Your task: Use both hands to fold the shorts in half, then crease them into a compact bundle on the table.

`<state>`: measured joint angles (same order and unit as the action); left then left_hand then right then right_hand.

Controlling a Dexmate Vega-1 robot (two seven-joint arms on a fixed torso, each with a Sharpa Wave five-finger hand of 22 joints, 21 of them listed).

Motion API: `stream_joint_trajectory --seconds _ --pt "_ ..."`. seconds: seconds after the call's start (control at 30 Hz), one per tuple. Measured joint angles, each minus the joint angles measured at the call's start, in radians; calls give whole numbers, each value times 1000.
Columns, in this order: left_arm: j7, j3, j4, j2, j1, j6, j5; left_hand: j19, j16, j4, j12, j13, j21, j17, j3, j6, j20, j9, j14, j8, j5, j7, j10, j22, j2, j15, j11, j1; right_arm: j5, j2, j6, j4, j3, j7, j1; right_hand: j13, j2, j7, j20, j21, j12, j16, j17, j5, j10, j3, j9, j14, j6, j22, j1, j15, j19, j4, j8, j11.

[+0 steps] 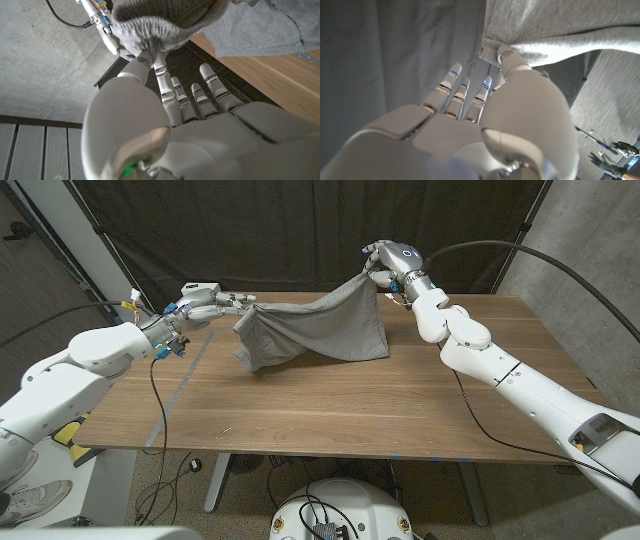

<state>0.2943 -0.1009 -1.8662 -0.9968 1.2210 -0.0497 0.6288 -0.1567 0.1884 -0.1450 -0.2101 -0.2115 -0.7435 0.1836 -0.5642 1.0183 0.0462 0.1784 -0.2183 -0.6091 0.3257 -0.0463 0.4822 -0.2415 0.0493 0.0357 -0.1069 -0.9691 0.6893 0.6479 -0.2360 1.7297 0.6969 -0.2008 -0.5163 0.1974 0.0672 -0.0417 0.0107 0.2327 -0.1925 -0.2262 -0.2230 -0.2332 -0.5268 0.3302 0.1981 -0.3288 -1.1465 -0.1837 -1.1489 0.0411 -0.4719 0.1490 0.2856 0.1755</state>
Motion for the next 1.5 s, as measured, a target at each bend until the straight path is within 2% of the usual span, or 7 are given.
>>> stream_joint_trajectory --seconds 0.43,0.47,0.57,0.6,0.8,1.07,1.5 --pt "-52 38 32 24 -26 26 75 5 0 1 8 -5 -11 5 -7 -1 5 0 5 -4 5 -1 -13 0 -4 5 5 4 -19 -54 45 -126 43 23 103 0 0 -5 0 0 0 0 0 -8 0 4 0 0 -5 0 0 0 0 -4 -1 0" --pt "-62 39 33 26 -27 28 83 5 0 1 8 -5 -11 5 -7 -5 5 0 5 -19 5 -5 -13 0 -4 5 5 4 -22 -60 48 -144 48 24 116 0 0 -5 0 0 0 0 0 -8 0 4 0 0 -5 0 0 0 0 -4 -1 0" --pt "-78 44 36 30 -28 32 91 5 0 1 8 -5 -11 5 -7 -9 5 0 5 -20 11 -2 -13 0 -4 5 5 4 -29 -69 57 -169 57 26 136 0 -5 -5 0 0 0 0 0 -8 0 4 -1 0 -5 0 5 0 0 -4 -1 0" --pt "-82 46 38 33 -28 32 93 5 0 1 8 -5 -11 5 -7 -13 5 0 5 -37 11 -3 -13 0 -4 5 5 4 -30 -69 60 -169 57 27 136 0 -5 -5 0 0 0 0 0 -8 0 4 -1 0 -5 0 5 0 0 -4 -1 0" --pt "-118 56 46 45 -30 37 109 5 0 3 8 -5 -18 5 -12 -15 5 0 5 -38 11 -4 -13 0 -4 5 5 4 -38 -87 85 -220 78 26 173 0 -5 -5 -4 0 0 0 0 -11 0 4 -1 0 -5 0 5 0 4 -4 -1 0" --pt "-184 72 62 61 -32 42 116 5 0 1 8 -5 -26 5 -15 -20 5 0 5 -54 15 -9 -13 5 -4 5 5 4 -39 -119 129 -309 113 -11 226 0 -5 -5 -4 0 0 0 0 -14 0 8 0 0 -5 0 5 0 4 0 -1 0" --pt "-311 92 72 82 -36 72 90 5 0 2 8 -5 -38 5 -24 -23 5 0 5 -60 15 -12 -13 5 -4 5 5 4 -35 -146 174 -388 143 -71 268 0 -9 -11 -4 0 0 0 0 -15 0 12 0 0 -11 0 9 0 4 -4 -4 0"
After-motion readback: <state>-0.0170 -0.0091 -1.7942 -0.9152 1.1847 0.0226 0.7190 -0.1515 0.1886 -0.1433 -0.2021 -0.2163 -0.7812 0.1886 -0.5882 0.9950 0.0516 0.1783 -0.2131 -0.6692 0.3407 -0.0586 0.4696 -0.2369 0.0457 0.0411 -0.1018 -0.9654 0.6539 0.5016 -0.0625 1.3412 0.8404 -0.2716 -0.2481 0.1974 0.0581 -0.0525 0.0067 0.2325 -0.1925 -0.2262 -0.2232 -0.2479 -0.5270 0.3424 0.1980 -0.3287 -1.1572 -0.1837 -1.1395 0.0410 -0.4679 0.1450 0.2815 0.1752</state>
